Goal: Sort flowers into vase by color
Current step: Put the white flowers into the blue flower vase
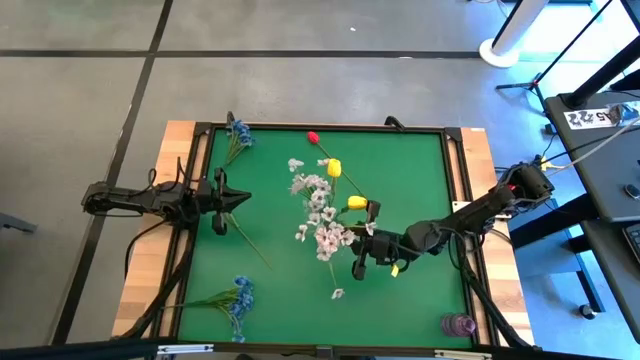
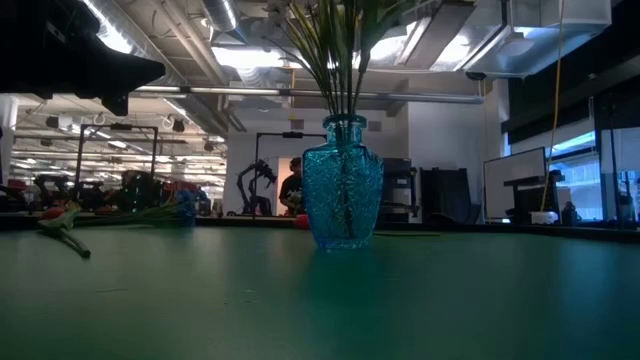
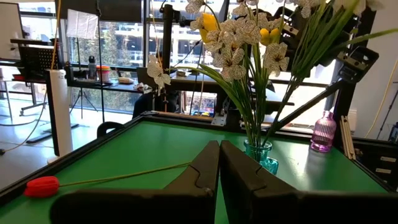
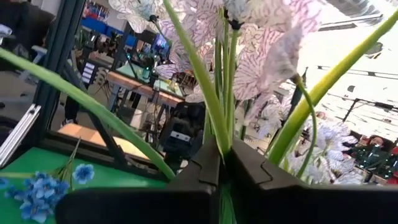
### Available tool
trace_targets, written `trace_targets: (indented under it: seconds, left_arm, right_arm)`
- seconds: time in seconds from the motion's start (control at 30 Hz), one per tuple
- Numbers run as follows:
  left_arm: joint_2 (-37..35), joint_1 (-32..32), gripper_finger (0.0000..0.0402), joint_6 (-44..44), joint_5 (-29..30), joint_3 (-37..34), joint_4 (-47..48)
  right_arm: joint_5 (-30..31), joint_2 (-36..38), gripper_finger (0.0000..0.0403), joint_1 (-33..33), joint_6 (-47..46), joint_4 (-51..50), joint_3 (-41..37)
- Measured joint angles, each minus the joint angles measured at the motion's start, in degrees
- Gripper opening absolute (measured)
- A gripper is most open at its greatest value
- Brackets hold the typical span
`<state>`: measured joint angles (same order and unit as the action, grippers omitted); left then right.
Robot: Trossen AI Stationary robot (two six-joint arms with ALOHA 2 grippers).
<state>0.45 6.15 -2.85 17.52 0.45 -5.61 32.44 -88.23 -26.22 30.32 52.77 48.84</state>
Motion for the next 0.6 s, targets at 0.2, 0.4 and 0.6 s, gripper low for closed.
trace_targets:
  seconds: [0.2, 0.4, 0.6]
  left_arm:
    - [0.00, -0.01, 0.0010, 0.02, -0.02, 0.00, 0.00]
    - [0.02, -0.02, 0.0010, 0.00, -0.01, -0.02, 0.00]
    - [0.01, -0.02, 0.0010, 0.00, 0.00, 0.00, 0.00]
  right_arm:
    - [-0.53, 0.00, 0.0018, 0.02, -0.07, -0.45, 0.00]
    - [-2.44, -0.01, 0.0017, 1.61, -5.34, -4.09, 0.02]
    - [-6.77, -0.07, 0.0017, 5.11, -12.54, -10.76, 0.02]
